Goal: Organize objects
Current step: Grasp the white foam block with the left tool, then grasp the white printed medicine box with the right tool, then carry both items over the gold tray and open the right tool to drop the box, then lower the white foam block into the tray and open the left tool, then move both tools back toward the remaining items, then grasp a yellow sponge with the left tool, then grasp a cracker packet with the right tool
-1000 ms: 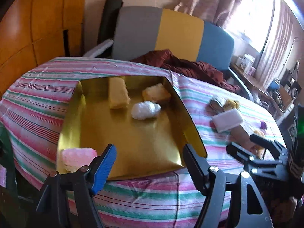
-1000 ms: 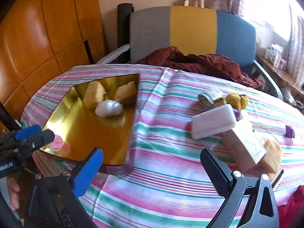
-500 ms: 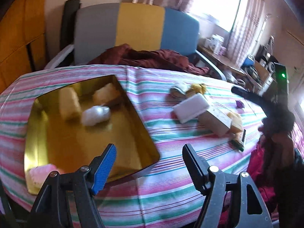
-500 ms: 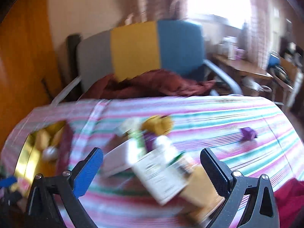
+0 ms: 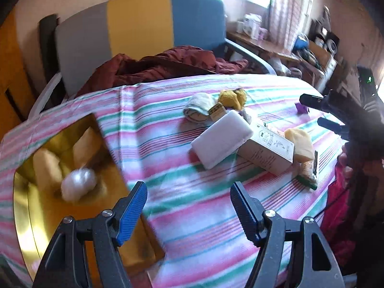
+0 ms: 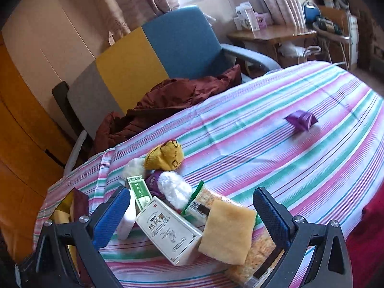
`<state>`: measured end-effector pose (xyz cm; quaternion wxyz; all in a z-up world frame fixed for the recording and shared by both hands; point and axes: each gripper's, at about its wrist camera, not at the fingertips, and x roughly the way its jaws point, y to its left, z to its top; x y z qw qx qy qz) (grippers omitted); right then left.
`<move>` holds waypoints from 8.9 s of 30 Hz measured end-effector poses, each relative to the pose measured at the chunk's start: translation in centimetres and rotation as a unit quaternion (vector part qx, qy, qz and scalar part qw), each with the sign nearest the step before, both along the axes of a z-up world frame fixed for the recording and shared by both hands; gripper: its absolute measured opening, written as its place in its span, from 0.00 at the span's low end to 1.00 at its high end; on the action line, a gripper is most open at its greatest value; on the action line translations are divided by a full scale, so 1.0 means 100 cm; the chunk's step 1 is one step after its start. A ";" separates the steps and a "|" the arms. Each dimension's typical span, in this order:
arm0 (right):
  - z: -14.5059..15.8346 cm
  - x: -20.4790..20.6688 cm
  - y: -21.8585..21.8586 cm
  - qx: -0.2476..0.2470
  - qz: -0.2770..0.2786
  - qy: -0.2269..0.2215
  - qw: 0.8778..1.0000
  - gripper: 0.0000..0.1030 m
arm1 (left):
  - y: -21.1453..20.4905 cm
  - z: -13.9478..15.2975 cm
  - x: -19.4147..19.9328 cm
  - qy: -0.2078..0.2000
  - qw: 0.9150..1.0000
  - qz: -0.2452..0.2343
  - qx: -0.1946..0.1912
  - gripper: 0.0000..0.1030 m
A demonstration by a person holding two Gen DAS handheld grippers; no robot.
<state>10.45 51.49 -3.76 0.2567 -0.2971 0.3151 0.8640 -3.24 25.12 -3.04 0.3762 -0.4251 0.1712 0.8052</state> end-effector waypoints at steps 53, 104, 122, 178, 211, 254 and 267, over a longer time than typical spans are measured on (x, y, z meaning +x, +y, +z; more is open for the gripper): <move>-0.038 -0.055 -0.034 0.009 0.159 -0.092 0.983 1.00 | 0.051 -0.041 -0.030 -0.072 0.989 -0.126 -0.004 0.60; -0.017 -0.196 -0.376 0.035 0.519 -0.024 0.854 0.75 | -0.259 0.067 -0.099 0.018 0.961 0.229 0.157 0.60; -0.030 -0.150 -0.339 0.054 0.471 -0.063 0.878 0.83 | -0.232 0.005 -0.184 -0.041 0.943 0.313 0.106 0.77; 0.017 0.034 -0.017 0.129 0.006 -0.085 0.988 1.00 | -0.087 -0.013 0.021 -0.007 0.996 0.089 0.006 0.80; -0.038 0.078 0.053 -0.087 -0.109 -0.071 0.988 1.00 | 0.141 -0.034 0.071 -0.042 0.978 -0.206 0.002 0.81; -0.081 0.041 0.043 -0.093 -0.042 -0.202 0.974 0.93 | 0.080 -0.057 0.063 -0.067 0.987 -0.143 0.021 0.59; -0.087 0.029 0.022 -0.016 -0.010 -0.276 0.961 0.53 | 0.051 -0.055 0.059 -0.060 0.993 -0.095 0.036 0.58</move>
